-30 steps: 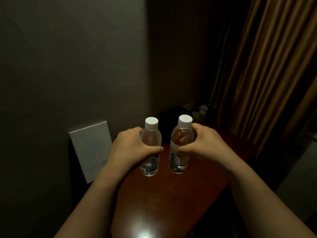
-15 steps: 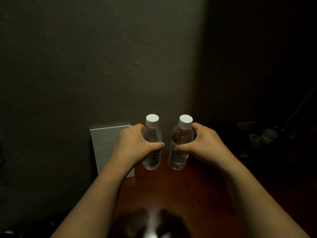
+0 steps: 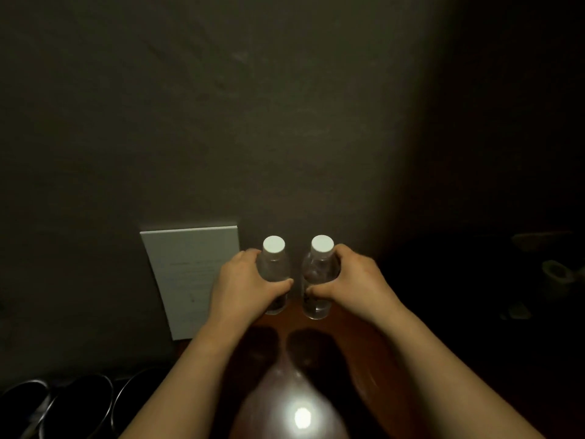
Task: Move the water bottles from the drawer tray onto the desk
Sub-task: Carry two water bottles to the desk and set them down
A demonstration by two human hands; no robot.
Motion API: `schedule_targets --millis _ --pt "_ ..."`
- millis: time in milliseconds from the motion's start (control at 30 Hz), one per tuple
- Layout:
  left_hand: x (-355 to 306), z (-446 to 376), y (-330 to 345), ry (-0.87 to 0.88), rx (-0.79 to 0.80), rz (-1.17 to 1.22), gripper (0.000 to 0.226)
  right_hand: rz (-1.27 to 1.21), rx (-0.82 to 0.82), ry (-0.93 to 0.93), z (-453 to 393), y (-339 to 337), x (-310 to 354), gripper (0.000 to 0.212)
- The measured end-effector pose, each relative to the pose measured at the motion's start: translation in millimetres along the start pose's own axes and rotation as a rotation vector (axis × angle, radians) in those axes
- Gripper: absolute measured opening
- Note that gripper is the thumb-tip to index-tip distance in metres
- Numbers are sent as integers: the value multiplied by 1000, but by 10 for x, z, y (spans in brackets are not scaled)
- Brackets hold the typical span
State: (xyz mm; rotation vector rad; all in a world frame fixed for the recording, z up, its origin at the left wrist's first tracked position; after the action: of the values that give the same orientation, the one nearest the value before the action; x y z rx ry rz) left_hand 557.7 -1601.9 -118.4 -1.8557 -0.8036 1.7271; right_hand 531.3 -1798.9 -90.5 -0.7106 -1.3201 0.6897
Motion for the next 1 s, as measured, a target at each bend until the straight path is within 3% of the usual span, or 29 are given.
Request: schedule_targets --millis 567,1000 --pt "1143 -311 1148 -214 15 52 56 -78 121 79 -959 1395 -767 53" --pt "1365 -311 1398 -224 -52 146 53 -97 154 92 -1137 1820 -921 50"
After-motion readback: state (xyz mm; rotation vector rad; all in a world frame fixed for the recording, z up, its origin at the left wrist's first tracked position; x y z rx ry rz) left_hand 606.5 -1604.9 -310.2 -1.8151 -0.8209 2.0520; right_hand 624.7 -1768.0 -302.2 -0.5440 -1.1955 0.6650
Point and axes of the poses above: each hand's wrist, its own z-axis away from the middle knuckle, its own y-axis out of the palm, x = y × z, the point moved 3 cm from there along -z, towards the middle knuckle, and after that the axes turned 5 degrees about z, right-handed, at the moved point
